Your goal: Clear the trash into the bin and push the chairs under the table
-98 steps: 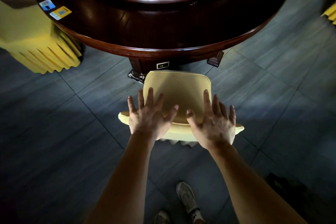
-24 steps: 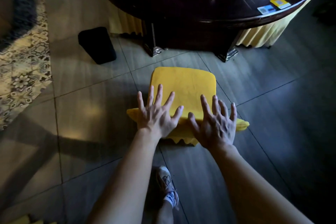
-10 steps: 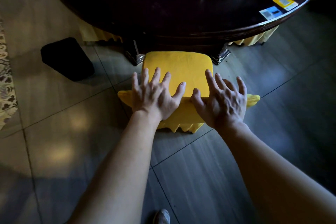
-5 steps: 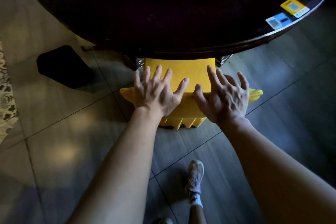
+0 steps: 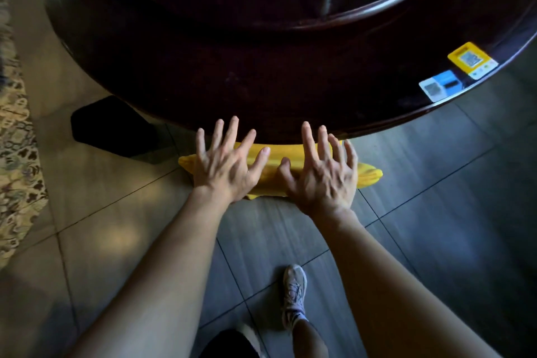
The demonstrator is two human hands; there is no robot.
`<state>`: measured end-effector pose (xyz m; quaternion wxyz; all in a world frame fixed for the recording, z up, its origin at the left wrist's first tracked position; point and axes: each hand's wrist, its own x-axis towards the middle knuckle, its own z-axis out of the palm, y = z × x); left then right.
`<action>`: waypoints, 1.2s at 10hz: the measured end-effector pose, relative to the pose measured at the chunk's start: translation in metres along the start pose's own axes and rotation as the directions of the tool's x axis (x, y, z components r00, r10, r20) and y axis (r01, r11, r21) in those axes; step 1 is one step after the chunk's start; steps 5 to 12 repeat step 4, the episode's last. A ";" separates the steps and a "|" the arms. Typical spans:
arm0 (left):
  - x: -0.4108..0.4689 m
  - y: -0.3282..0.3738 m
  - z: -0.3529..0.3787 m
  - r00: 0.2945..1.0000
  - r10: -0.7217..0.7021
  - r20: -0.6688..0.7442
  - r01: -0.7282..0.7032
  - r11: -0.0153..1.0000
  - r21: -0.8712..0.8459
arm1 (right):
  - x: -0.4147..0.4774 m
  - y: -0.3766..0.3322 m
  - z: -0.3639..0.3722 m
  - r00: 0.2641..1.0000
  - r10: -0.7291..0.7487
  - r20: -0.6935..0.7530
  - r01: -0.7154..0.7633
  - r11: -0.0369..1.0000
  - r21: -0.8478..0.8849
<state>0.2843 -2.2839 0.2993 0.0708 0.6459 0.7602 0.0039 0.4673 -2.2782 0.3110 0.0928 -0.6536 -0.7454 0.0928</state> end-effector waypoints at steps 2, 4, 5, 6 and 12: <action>0.042 0.006 -0.012 0.996 0.018 0.082 -0.020 0.999 0.034 | 0.045 0.001 -0.004 0.999 0.013 0.044 -0.013 1.000 -0.002; 0.060 0.012 -0.015 0.997 0.069 0.041 -0.068 0.997 -0.032 | 0.071 0.006 -0.010 0.996 -0.005 0.085 0.008 0.999 -0.044; 0.060 0.012 -0.015 0.997 0.069 0.041 -0.068 0.997 -0.032 | 0.071 0.006 -0.010 0.996 -0.005 0.085 0.008 0.999 -0.044; 0.060 0.012 -0.015 0.997 0.069 0.041 -0.068 0.997 -0.032 | 0.071 0.006 -0.010 0.996 -0.005 0.085 0.008 0.999 -0.044; 0.060 0.012 -0.015 0.997 0.069 0.041 -0.068 0.997 -0.032 | 0.071 0.006 -0.010 0.996 -0.005 0.085 0.008 0.999 -0.044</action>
